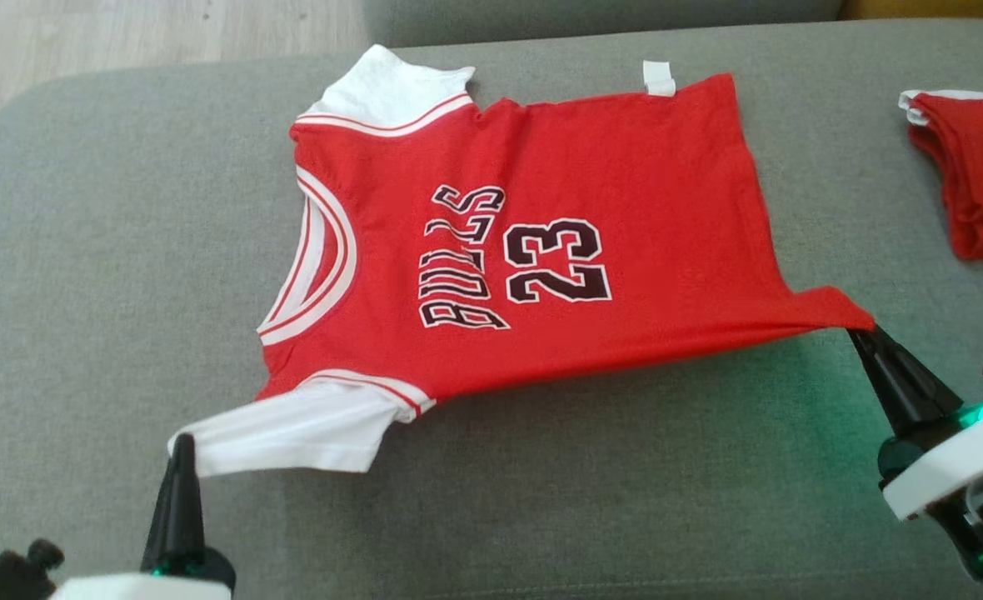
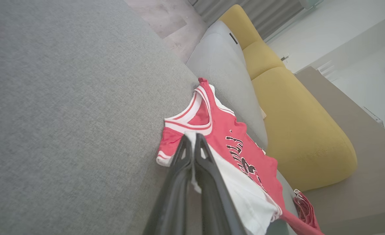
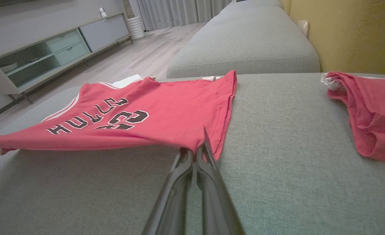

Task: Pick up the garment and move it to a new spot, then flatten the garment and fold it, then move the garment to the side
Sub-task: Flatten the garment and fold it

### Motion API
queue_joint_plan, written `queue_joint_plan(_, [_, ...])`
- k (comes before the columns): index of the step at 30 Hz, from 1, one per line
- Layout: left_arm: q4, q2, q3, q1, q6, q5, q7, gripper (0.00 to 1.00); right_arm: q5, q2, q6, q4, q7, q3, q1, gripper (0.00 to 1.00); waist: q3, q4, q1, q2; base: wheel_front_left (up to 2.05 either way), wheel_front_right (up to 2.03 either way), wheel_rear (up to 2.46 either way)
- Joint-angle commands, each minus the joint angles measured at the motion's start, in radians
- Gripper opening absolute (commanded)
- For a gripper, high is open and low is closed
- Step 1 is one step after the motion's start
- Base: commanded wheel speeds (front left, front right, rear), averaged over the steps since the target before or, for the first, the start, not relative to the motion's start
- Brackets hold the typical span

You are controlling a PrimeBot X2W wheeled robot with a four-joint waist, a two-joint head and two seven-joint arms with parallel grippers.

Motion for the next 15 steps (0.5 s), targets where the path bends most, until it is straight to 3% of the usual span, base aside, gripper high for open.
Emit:
queue_joint_plan(1, [-0.039, 0.000, 0.034, -0.066, 0.013, 0.009, -0.003, 0.00, -0.014, -0.020, -0.002, -0.023, 0.005, -0.024, -0.006, 0.00, 0.012, 0.000, 0.0001, -0.0001, 0.00, 0.00, 0.00])
queue_joint_plan(9, [0.057, -0.005, -0.006, -0.299, 0.033, 0.050, 0.019, 0.00, -0.050, 0.036, -0.002, 0.025, 0.072, -0.052, -0.083, 0.00, 0.096, 0.020, 0.0001, -0.0001, 0.00, 0.00, 0.00])
queue_joint_plan(15, [0.194, 0.000, -0.031, -0.489, 0.020, 0.081, 0.030, 0.00, -0.062, 0.045, -0.002, 0.080, 0.092, -0.034, -0.180, 0.00, 0.154, 0.033, 0.0001, -0.0001, 0.00, 0.00, 0.00])
